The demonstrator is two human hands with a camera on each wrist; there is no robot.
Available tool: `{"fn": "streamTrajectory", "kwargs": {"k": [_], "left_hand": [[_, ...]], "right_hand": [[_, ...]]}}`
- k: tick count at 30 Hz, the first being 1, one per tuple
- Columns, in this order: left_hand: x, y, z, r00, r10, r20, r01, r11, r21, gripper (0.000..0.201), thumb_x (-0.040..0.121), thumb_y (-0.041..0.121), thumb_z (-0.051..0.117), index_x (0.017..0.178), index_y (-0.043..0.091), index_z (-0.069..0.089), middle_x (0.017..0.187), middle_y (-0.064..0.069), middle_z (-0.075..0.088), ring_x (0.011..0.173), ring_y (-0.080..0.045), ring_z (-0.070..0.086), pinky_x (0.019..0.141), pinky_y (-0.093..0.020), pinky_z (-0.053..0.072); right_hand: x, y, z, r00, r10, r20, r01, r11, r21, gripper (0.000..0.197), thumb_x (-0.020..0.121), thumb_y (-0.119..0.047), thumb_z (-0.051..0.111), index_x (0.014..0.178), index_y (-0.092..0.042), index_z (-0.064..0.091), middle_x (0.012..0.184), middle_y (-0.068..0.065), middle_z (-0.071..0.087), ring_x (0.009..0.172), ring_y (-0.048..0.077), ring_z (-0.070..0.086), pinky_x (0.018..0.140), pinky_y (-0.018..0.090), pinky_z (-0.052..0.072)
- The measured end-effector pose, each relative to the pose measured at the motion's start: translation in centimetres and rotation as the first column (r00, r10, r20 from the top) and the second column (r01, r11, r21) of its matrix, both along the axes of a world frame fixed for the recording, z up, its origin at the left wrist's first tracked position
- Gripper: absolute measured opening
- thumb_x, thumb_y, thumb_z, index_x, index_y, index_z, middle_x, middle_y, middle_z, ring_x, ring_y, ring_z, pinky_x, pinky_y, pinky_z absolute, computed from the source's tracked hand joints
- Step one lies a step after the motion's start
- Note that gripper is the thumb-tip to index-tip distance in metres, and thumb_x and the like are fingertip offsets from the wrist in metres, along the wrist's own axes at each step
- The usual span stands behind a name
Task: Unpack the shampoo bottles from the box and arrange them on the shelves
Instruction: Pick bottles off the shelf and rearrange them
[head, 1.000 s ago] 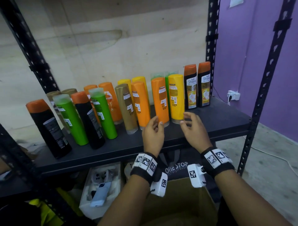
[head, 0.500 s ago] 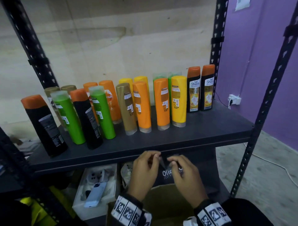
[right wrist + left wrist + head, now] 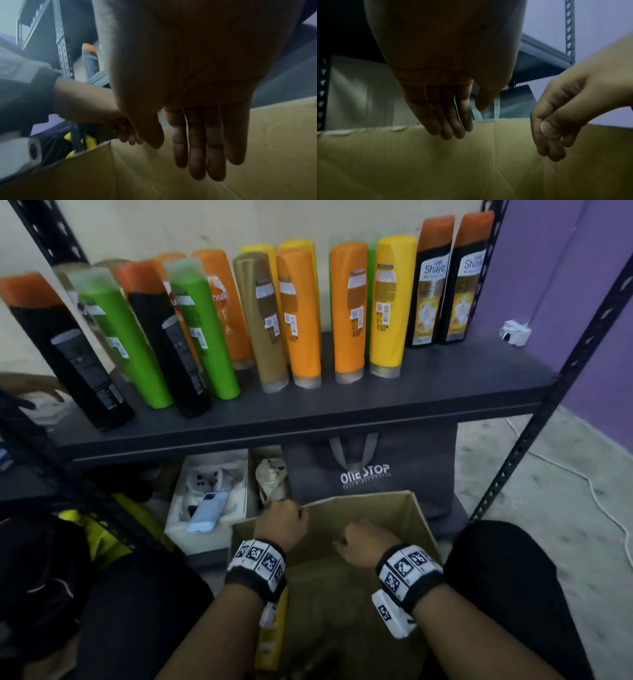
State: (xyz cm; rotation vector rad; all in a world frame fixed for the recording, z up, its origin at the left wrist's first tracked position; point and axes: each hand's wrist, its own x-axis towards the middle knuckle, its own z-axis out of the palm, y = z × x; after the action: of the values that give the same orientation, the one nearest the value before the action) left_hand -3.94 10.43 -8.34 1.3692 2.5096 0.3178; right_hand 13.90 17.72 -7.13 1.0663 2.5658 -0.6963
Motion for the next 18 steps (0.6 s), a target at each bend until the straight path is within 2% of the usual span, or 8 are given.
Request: {"fn": "streamTrajectory", "kwargs": {"k": [4, 8, 11, 16, 18], "left_hand": [[0.0, -1.2, -3.2, 0.999, -0.028, -0.026, 0.021, 0.975, -0.22, 0.047, 0.105, 0.044, 0.042, 0.115, 0.007, 0.069, 0.119, -0.015, 0.07, 0.108, -0.032, 0.066, 0.094, -0.041, 0.055], [-0.3, -2.3, -5.4, 1.0, -0.019, -0.011, 0.014, 0.937, -0.35, 0.044, 0.104, 0.041, 0.046, 0.122, 0.007, 0.067, 0.129, -0.016, 0.066, 0.115, -0.035, 0.064, 0.093, -0.043, 0.055], [-0.8, -3.0, -7.1, 1.0, -0.004, 0.028, 0.015, 0.913, -0.407, 0.04, 0.104, 0.033, 0.05, 0.126, 0.004, 0.065, 0.134, -0.018, 0.063, 0.12, -0.036, 0.062, 0.096, -0.042, 0.053], [-1.1, -4.0, -10.2, 0.987, 0.079, 0.139, -0.005, 0.886, -0.464, 0.035, 0.102, 0.031, 0.053, 0.119, 0.003, 0.065, 0.128, -0.019, 0.064, 0.115, -0.038, 0.063, 0.092, -0.041, 0.054], [-1.2, -4.1, -11.4, 0.981, 0.112, 0.159, -0.024, 0.882, -0.471, 0.035, 0.104, 0.031, 0.052, 0.121, 0.002, 0.064, 0.13, -0.019, 0.064, 0.117, -0.037, 0.063, 0.092, -0.04, 0.052]], "right_hand": [[-1.4, -1.2, -3.3, 0.993, 0.07, 0.094, -0.066, 0.997, -0.048, 0.033, 0.104, -0.034, 0.051, 0.117, -0.007, 0.065, 0.123, 0.014, 0.064, 0.108, 0.032, 0.063, 0.092, 0.042, 0.052], [-1.9, -2.9, -7.2, 0.977, 0.127, 0.173, -0.113, 0.99, -0.087, 0.039, 0.105, -0.032, 0.047, 0.131, -0.007, 0.062, 0.135, 0.014, 0.061, 0.12, 0.032, 0.06, 0.092, 0.034, 0.045], [-1.7, -4.0, -10.1, 0.959, 0.176, 0.223, -0.156, 0.982, -0.104, 0.039, 0.104, -0.028, 0.051, 0.139, -0.011, 0.059, 0.143, 0.011, 0.057, 0.128, 0.03, 0.058, 0.1, 0.036, 0.046], [-1.8, -4.2, -12.6, 0.922, 0.283, 0.265, -0.259, 0.958, -0.124, 0.033, 0.1, -0.022, 0.058, 0.13, -0.01, 0.063, 0.134, 0.01, 0.061, 0.118, 0.031, 0.063, 0.097, 0.047, 0.056], [-2.2, -3.8, -13.2, 0.925, 0.293, 0.243, -0.264, 0.953, -0.145, 0.031, 0.099, -0.02, 0.059, 0.127, -0.007, 0.064, 0.132, 0.012, 0.062, 0.117, 0.033, 0.064, 0.095, 0.041, 0.055]]}}
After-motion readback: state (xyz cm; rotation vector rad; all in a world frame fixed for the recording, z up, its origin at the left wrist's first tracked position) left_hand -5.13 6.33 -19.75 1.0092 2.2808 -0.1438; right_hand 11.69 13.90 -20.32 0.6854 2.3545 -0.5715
